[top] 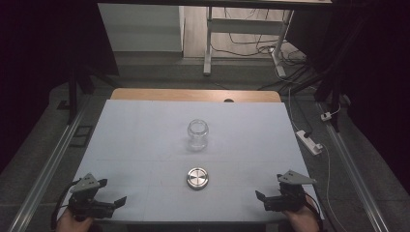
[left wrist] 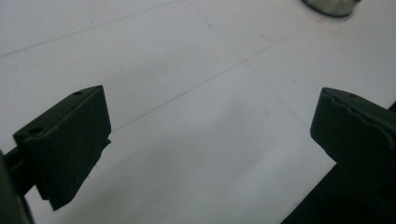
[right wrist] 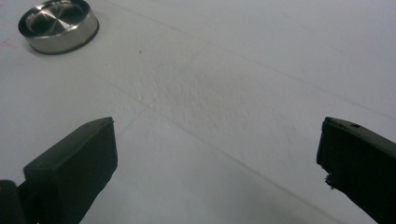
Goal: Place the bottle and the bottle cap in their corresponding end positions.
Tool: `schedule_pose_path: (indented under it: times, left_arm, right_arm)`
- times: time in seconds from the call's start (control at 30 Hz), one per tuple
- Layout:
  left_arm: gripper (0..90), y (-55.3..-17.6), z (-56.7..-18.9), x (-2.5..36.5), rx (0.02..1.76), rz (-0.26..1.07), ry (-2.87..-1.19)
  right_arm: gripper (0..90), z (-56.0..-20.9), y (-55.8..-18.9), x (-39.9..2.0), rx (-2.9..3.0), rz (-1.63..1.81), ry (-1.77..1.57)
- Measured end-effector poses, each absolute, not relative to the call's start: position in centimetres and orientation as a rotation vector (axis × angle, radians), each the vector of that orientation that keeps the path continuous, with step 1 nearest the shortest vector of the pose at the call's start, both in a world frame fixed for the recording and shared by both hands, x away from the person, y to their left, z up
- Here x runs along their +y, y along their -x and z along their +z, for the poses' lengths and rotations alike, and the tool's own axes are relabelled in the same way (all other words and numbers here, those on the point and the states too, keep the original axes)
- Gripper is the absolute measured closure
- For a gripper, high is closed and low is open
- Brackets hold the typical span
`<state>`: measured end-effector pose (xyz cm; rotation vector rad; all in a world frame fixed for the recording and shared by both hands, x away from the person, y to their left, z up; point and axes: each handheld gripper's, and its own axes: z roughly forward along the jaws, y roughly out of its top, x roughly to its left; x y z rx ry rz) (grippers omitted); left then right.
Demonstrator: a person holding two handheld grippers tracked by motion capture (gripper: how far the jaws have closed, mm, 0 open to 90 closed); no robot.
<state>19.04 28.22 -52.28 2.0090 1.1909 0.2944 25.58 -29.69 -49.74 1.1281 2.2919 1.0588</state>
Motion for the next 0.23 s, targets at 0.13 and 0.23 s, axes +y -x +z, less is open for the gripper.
schedule_pose_path:
  times: [0.13,0.23]
  left_arm:
    - [0.0,-18.88,-52.49,28.39,1.219,0.289,-2.006]
    - [0.0,-18.96,-52.55,28.50,1.228,0.280,-1.995]
  right_arm:
    - [0.0,-49.60,-24.95,-30.31,2.271,1.073,-1.164]
    - [0.0,-49.62,-24.95,-30.51,2.272,1.080,-1.177]
